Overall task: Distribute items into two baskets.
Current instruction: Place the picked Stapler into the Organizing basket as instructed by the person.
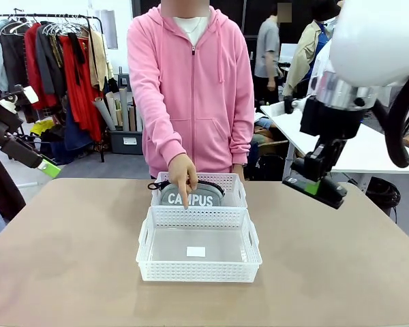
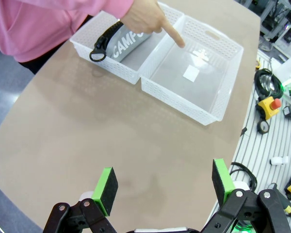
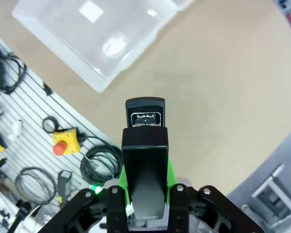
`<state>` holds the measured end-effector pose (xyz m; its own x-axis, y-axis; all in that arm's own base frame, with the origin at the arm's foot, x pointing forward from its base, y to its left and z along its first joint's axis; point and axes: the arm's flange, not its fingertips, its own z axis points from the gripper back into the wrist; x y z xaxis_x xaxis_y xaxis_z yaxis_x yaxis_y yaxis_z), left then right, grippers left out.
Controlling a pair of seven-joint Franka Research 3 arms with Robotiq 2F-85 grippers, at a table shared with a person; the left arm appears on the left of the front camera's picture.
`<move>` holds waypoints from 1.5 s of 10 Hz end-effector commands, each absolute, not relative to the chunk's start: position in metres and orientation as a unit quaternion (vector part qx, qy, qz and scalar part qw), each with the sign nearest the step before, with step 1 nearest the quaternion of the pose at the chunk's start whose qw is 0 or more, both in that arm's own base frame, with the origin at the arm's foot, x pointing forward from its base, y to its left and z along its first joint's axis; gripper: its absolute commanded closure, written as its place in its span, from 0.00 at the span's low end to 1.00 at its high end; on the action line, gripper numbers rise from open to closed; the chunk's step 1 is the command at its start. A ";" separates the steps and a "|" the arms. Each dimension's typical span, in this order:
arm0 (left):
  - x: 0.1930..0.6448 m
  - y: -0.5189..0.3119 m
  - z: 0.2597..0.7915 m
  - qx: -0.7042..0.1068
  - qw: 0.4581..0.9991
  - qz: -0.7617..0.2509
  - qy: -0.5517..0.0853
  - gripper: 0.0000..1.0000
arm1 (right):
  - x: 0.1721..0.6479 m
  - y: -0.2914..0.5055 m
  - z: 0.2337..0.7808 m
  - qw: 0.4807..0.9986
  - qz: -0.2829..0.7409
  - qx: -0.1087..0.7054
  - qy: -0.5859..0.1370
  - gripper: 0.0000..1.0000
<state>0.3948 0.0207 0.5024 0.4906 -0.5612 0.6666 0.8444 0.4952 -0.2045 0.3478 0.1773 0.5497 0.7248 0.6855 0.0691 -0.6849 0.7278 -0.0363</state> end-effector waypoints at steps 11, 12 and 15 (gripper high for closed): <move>0.393 0.021 0.503 -0.264 0.826 -0.424 -0.262 0.00 | 0.374 0.347 0.497 0.798 0.598 -0.028 -0.071 1.00; 0.393 0.021 0.503 -0.264 0.826 -0.424 -0.262 0.00 | 0.376 0.359 0.491 0.781 0.619 -0.035 -0.072 1.00; 0.393 0.021 0.503 -0.264 0.826 -0.424 -0.262 0.00 | 0.381 0.386 0.468 0.725 0.682 -0.044 -0.085 1.00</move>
<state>0.3947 0.0209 0.5023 0.4911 -0.5611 0.6663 0.8441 0.4956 -0.2049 0.3726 0.3816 0.4705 0.1258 0.9907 0.0512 -0.9794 0.1323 -0.1527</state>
